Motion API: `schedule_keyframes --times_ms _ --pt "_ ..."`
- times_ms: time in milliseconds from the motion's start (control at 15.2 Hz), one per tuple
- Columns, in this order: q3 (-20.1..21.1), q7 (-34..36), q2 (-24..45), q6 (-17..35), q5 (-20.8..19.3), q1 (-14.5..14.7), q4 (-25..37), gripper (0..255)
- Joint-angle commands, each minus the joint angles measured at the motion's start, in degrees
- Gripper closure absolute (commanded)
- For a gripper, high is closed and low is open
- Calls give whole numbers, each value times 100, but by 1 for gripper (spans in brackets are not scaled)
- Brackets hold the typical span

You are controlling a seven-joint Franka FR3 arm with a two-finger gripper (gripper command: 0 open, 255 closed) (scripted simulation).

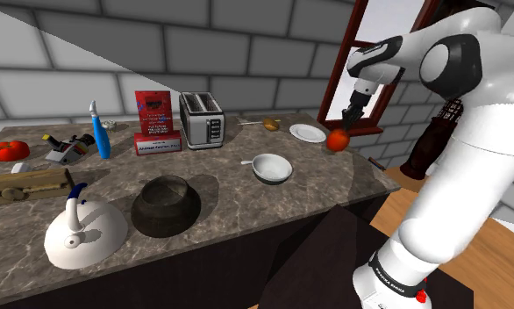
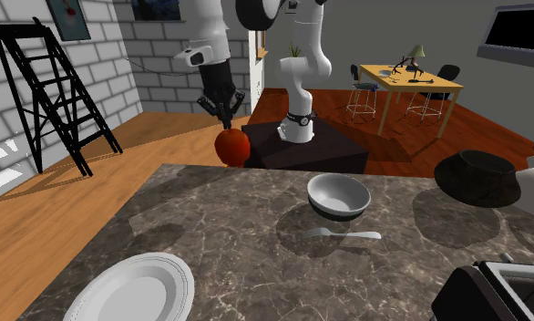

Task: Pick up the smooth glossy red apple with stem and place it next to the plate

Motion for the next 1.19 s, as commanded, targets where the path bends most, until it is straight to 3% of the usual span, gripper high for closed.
schedule_keyframes --times_ms 0,330,594,792,924,1122 --pt "-10 -329 620 -127 389 -224 572 255" --pt "183 -798 1959 -568 1078 -981 2077 255" --pt "414 -919 3064 -1074 1482 -1706 3624 255" --pt "638 -825 4058 -1637 1723 -2387 5258 255" --pt "834 -603 4920 -2214 1856 -2978 6854 255" --pt "821 -683 4857 -1937 1853 -2867 6471 255"
